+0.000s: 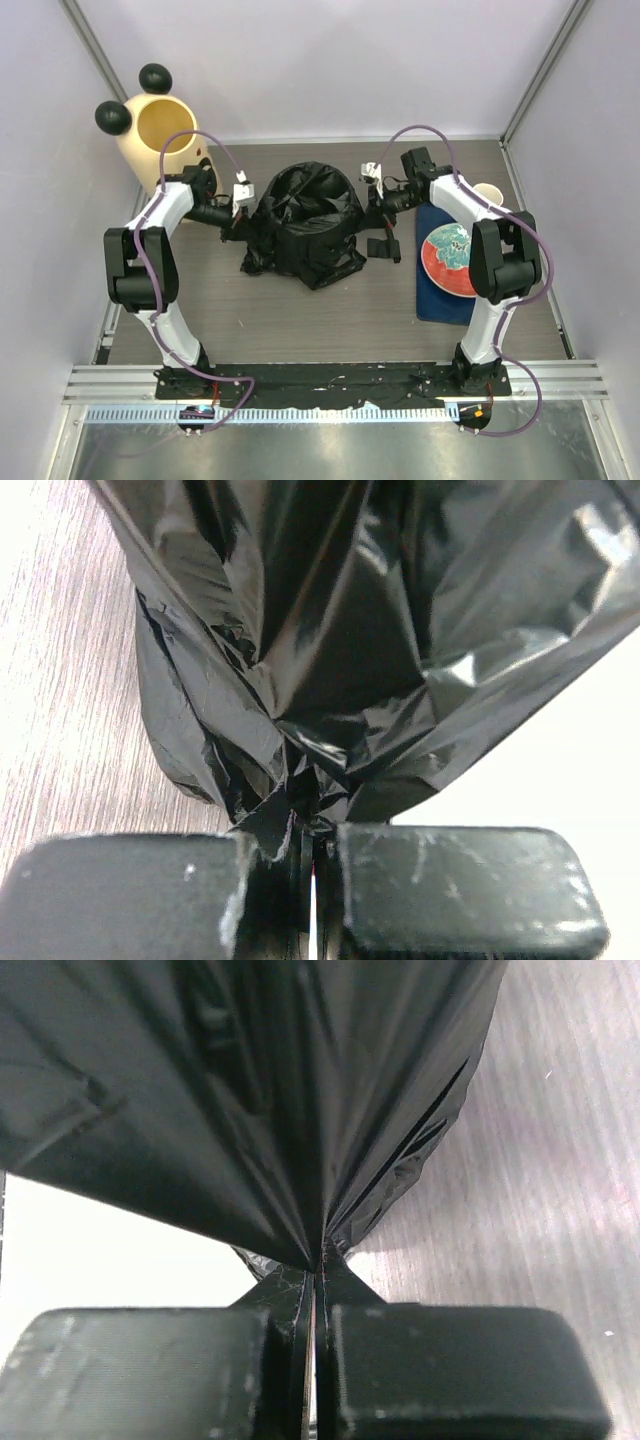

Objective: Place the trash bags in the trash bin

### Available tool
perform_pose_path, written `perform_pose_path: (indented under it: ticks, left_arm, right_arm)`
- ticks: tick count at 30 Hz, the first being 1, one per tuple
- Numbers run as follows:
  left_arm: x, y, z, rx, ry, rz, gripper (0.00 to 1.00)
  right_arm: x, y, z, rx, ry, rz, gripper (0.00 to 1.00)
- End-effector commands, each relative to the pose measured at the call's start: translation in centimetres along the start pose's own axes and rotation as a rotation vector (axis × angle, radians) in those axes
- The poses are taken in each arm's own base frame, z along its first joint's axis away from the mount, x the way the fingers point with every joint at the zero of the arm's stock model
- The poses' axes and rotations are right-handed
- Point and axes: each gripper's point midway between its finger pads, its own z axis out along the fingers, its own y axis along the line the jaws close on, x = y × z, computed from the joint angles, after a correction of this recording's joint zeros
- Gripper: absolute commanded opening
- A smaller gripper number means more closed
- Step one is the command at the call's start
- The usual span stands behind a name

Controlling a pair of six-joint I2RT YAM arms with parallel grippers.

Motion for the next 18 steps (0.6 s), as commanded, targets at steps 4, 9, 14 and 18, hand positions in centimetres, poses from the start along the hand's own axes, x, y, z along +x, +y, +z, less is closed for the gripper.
perform_pose_path:
  ticks: [4, 9, 14, 18]
  left_arm:
    - [3.4, -0.6, -1.2, -0.004, 0.079, -0.006, 0.00]
    - [4.0, -0.7, -1.7, -0.017, 0.106, 0.003, 0.00]
    - [1.5, -1.4, -3.7, -0.052, 0.076, 0.041, 0.48]
    - [-2.0, -2.1, -5.3, -0.079, 0.012, 0.075, 0.62]
  right_arm:
    - [4.0, -0.1, 0.5, 0.011, 0.057, 0.087, 0.01]
    - [5.2, -0.3, 0.8, 0.009, 0.077, 0.100, 0.01]
    - [3.7, 0.1, -1.0, 0.007, 0.095, 0.108, 0.35]
    - [0.2, 1.1, -3.2, 0.024, 0.054, 0.052, 0.90]
